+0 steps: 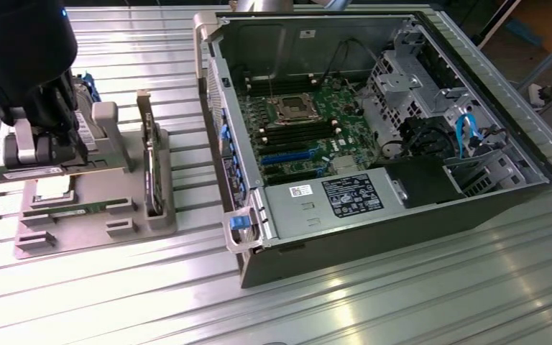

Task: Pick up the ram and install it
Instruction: 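Pick up the ram and move it above insertion slot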

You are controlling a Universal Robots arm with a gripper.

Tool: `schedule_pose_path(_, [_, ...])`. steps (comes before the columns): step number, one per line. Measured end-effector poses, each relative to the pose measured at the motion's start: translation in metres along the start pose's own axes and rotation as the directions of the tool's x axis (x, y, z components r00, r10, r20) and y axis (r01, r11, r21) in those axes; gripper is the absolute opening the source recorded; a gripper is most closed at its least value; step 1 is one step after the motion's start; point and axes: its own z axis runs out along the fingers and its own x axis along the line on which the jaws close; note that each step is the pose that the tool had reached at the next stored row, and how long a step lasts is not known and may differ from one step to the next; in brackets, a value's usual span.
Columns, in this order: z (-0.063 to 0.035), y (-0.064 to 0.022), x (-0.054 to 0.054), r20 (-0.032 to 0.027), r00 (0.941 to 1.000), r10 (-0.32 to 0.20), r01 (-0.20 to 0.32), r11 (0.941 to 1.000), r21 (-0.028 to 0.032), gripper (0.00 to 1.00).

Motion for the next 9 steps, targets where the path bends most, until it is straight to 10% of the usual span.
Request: schedule_pose_path(9, [-0.0005, -0.0133, 0.000, 0.0001, 1.0000, 0.000, 0.000, 1.0000, 0.0001, 0.12])
